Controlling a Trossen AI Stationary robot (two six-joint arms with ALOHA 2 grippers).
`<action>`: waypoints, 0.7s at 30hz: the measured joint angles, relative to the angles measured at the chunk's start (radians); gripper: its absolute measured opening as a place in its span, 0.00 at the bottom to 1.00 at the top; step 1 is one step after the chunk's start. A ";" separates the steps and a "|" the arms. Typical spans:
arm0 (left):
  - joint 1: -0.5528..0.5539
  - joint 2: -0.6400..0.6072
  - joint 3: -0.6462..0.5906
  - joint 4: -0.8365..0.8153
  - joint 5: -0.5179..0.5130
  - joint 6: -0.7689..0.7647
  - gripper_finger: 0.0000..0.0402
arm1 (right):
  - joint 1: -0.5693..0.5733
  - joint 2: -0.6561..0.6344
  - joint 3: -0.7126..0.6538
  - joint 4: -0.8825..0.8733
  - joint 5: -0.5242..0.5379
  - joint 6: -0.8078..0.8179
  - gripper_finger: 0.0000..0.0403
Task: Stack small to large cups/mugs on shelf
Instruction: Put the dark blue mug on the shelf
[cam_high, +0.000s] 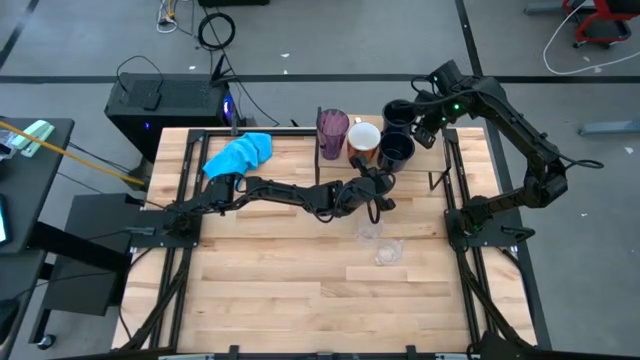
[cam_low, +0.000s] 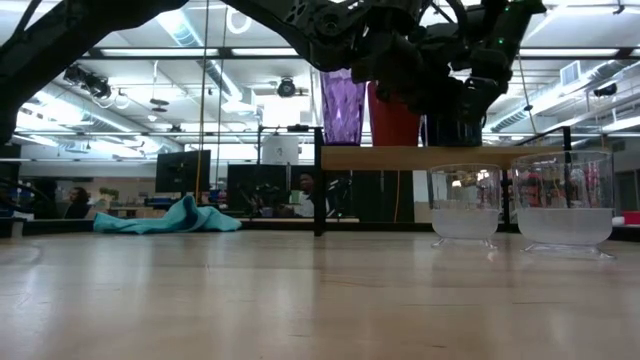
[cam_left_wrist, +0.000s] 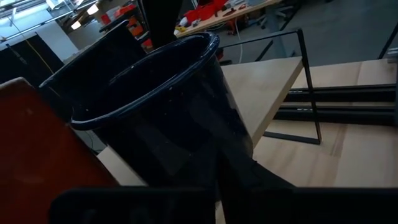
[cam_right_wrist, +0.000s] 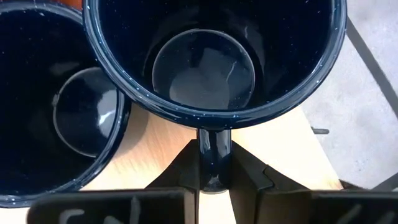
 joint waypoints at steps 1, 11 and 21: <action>0.000 0.000 0.000 0.000 0.000 0.000 0.03 | 0.000 0.000 0.000 0.000 0.000 -0.013 0.14; 0.000 0.000 0.000 0.000 0.029 -0.020 0.06 | -0.052 0.000 0.000 0.001 -0.003 -0.129 0.14; 0.000 0.000 0.000 0.000 0.030 -0.019 0.02 | -0.072 0.000 0.000 0.001 -0.073 -0.163 0.14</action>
